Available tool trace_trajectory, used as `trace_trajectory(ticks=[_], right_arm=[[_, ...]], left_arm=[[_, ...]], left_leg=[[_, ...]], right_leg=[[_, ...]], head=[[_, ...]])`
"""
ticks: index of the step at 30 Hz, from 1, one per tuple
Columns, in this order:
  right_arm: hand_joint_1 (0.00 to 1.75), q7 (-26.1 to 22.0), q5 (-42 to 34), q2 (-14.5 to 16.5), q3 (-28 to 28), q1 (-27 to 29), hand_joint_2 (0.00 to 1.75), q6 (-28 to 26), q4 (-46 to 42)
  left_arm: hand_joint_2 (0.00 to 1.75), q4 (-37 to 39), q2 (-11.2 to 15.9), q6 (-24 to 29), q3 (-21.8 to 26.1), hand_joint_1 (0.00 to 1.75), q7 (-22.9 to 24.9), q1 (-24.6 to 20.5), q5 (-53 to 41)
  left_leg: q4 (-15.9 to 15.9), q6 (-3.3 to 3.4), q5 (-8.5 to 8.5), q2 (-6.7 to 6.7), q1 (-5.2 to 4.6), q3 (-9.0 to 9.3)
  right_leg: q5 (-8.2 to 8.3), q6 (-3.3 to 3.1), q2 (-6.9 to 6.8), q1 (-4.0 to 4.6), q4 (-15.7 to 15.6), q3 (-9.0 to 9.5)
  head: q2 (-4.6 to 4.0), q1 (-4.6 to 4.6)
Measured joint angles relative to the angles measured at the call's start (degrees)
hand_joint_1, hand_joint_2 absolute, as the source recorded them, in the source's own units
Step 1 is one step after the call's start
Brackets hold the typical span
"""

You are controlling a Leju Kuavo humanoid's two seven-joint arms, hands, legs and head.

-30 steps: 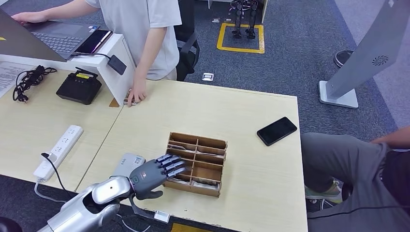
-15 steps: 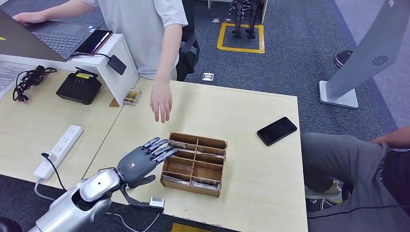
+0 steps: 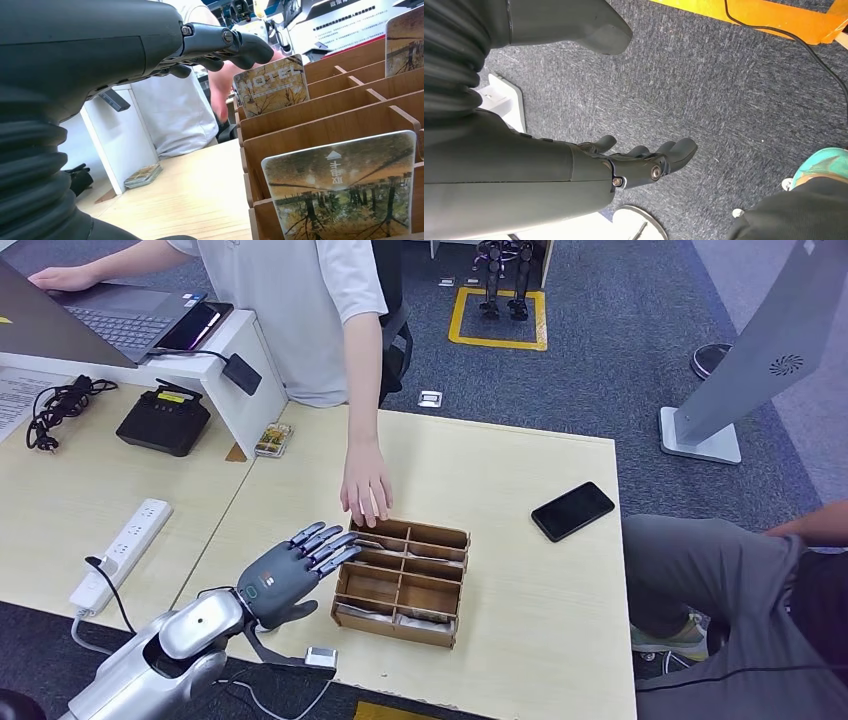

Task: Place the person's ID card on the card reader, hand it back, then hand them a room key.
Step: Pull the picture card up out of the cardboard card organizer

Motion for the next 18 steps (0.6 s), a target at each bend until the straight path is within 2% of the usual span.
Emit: trace_trajectory(ticks=[9, 18], right_arm=[[0.00, 0.1, 0.5, 0.1, -0.2, 0.0, 1.75, 0.0, 0.0], [0.00, 0.1, 0.9, 0.3, -0.9, 0.0, 1.75, -0.3, 0.0]], left_arm=[[1.75, -0.1, 0.1, -2.1, 0.1, 0.00, -1.4, 0.3, 1.6], [1.75, -1.7, 2.2, -4.9, 0.3, 0.00, -3.2, 0.7, 4.5]], left_leg=[[0.0, 0.00, 0.00, 0.00, 0.00, 0.00], [0.0, 0.00, 0.00, 0.00, 0.00, 0.00]], right_leg=[[0.00, 0.00, 0.00, 0.00, 0.0, 0.00], [0.00, 0.00, 0.00, 0.00, 0.0, 0.00]], head=[[0.00, 0.00], [0.00, 0.00]])
